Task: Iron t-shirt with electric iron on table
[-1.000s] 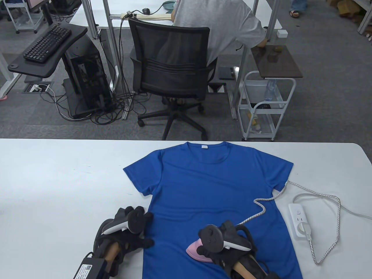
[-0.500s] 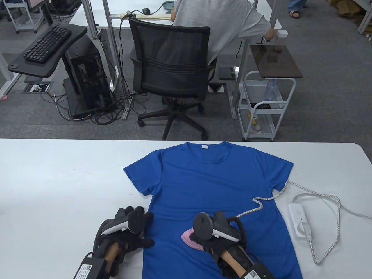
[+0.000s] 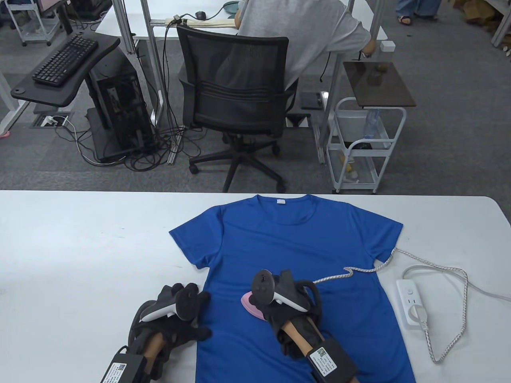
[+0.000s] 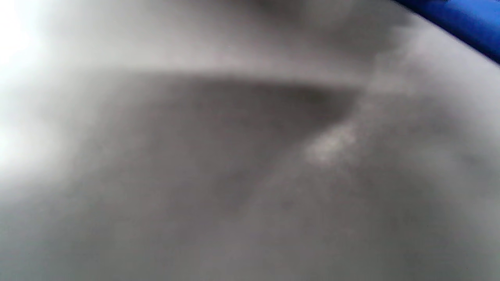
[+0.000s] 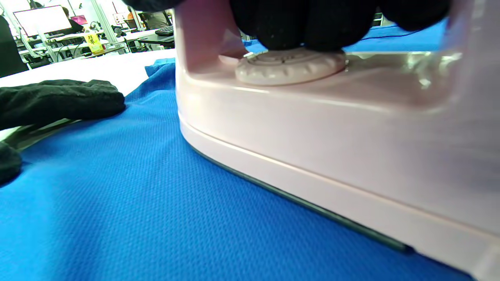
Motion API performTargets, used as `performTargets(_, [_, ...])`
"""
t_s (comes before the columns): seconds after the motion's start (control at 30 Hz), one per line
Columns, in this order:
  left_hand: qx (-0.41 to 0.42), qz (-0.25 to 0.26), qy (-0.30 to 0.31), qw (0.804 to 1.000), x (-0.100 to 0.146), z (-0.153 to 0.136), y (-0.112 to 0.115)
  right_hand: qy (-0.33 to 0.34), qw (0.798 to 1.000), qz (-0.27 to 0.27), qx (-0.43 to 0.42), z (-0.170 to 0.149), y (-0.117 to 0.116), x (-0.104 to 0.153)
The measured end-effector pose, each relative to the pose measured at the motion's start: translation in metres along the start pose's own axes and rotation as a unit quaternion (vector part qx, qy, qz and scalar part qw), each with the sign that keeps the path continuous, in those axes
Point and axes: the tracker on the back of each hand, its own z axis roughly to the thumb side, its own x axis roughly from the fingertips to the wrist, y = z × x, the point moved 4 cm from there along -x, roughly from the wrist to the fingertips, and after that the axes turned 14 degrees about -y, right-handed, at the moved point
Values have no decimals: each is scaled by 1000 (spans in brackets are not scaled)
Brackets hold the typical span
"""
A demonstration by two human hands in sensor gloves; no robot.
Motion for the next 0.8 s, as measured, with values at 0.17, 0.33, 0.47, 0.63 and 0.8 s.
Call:
performTargets(0.17, [1, 0, 0, 1000, 0, 0, 0, 15, 1000, -5, 6, 2, -2, 6])
performTargets(0.33, [1, -1, 0, 1000, 0, 0, 0, 55, 998, 1, 16, 6, -7, 28])
performTargets(0.47, [1, 0, 0, 1000, 0, 0, 0, 86, 996, 8, 21, 8, -13, 50])
performTargets(0.63, [2, 0, 0, 1000, 0, 0, 0, 127, 991, 19, 33, 10, -19, 79])
performTargets(0.8, [1, -2, 0, 1000, 0, 0, 0, 160, 986, 25, 38, 11, -23, 95])
